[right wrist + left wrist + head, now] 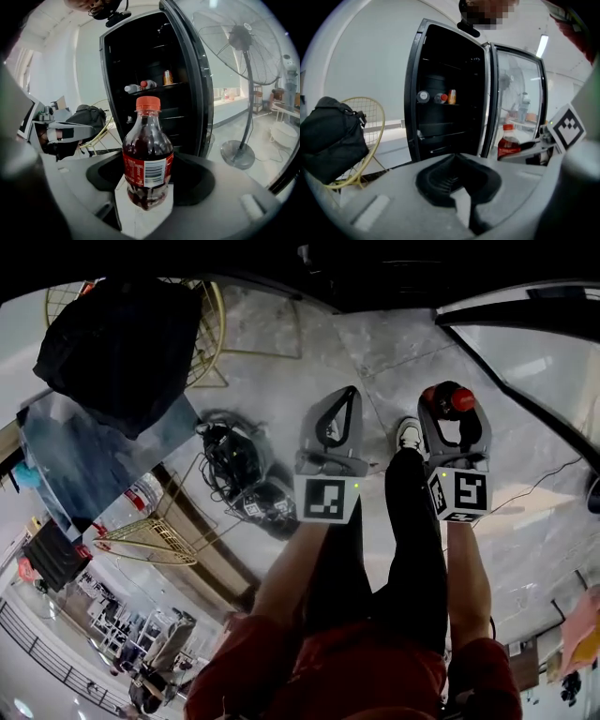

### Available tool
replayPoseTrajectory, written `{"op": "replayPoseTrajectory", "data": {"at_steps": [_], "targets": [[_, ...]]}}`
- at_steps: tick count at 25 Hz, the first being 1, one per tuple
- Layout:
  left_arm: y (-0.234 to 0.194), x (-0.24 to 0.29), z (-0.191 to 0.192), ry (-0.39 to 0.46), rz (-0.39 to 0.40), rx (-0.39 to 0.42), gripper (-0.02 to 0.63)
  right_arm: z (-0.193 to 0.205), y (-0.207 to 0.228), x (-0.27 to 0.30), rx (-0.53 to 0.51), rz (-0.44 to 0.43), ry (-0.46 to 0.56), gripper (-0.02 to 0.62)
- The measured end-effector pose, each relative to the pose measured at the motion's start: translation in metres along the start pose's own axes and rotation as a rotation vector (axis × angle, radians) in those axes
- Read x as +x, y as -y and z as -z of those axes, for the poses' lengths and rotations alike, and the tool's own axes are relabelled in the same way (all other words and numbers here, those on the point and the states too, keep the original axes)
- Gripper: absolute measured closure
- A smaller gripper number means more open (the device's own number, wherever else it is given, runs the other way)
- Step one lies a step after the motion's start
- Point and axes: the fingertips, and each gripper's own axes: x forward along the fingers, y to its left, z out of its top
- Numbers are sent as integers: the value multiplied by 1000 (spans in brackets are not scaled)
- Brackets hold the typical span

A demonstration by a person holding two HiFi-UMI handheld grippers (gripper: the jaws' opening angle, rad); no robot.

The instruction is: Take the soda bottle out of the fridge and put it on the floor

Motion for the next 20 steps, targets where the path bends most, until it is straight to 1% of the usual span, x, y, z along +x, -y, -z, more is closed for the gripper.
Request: {"op": "replayPoseTrajectory", "data": {"at_steps": [4,8,10,13,17,20], "targets": [[4,3,42,-37,-22,-33,606,33,6,7,-36,-23,-21,291],[3,8,84,-62,-12,-62,606,74,8,16,-45,-11,-55,291],[-3,15,106,-60,-6,-58,606,96,8,26,-38,-5,-63,291],[-12,24,141,-64,10,-42,606,133,6,41,0,-11,-91,291],[-35,34,197,-98,-7,-66,606,183,1,67,0,-22,-109,291],[-49,43,237,-102,-8,-29,606,222,0,88,-3,-31,-121,291]]}}
